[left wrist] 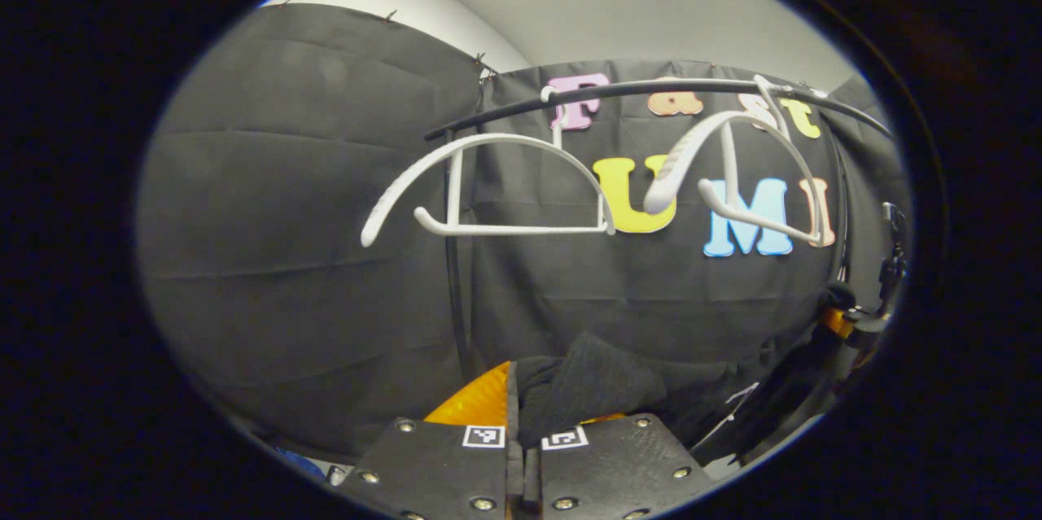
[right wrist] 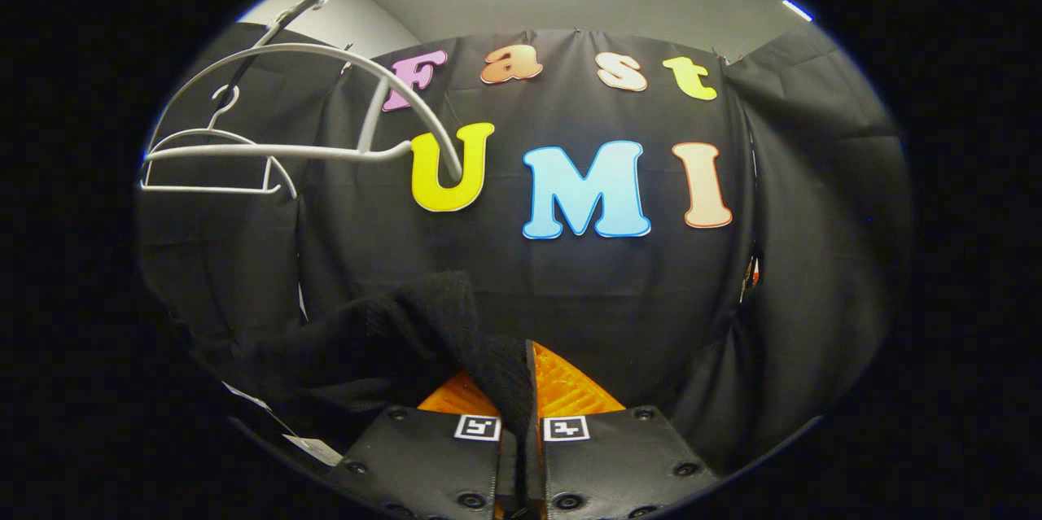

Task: Grasp the clothes on the hanger with both hands and then place them into the laundry hamper below.

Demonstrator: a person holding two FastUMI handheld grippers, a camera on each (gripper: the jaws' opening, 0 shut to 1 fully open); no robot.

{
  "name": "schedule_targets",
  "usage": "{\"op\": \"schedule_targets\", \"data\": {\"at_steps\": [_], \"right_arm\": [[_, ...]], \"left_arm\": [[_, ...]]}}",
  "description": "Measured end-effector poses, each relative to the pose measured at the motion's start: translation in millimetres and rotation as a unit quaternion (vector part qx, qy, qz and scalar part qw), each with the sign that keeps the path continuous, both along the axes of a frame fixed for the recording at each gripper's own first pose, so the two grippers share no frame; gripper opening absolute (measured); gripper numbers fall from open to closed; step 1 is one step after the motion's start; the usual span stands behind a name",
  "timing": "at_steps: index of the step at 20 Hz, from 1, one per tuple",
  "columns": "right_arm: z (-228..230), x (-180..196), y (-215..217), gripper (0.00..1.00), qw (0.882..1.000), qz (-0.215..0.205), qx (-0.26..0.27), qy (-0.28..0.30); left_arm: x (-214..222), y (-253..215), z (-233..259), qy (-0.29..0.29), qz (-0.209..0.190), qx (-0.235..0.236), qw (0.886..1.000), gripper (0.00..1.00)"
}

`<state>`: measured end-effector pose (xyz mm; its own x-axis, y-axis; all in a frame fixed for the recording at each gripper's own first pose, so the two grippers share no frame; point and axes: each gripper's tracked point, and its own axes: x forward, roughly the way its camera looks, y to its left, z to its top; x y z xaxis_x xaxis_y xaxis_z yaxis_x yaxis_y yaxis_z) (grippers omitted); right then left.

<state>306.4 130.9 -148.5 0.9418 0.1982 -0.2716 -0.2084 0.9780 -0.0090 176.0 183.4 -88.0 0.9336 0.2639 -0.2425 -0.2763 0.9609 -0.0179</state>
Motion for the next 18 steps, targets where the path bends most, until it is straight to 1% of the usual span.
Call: {"op": "schedule_targets", "data": {"at_steps": [3,7,10,12,15,18], "right_arm": [[-5,-27,9,0.05,1.0,0.015,-0.008,0.009],[-11,-62,26,0.04,0.999,0.032,0.0,0.025],[-20,-91,44,0.05,0.998,0.05,0.0,0.04],[-26,-111,56,0.05,0.997,0.063,0.002,0.051],[-35,-131,78,0.05,0.994,0.086,0.013,0.066],[-47,-151,95,0.05,0.991,0.11,0.021,0.078]], "left_arm": [[-3,-21,-11,0.01,-0.023,-0.004,1.0,0.0],[-13,-58,-32,0.021,-0.059,-0.007,0.998,0.0],[-22,-84,-51,0.032,-0.084,-0.021,0.996,0.0],[-20,-94,-58,0.035,-0.1,-0.03,0.994,0.0],[-18,-120,-67,0.039,-0.122,-0.045,0.991,0.0],[-18,-137,-86,0.046,-0.139,-0.058,0.988,0.0]]}}
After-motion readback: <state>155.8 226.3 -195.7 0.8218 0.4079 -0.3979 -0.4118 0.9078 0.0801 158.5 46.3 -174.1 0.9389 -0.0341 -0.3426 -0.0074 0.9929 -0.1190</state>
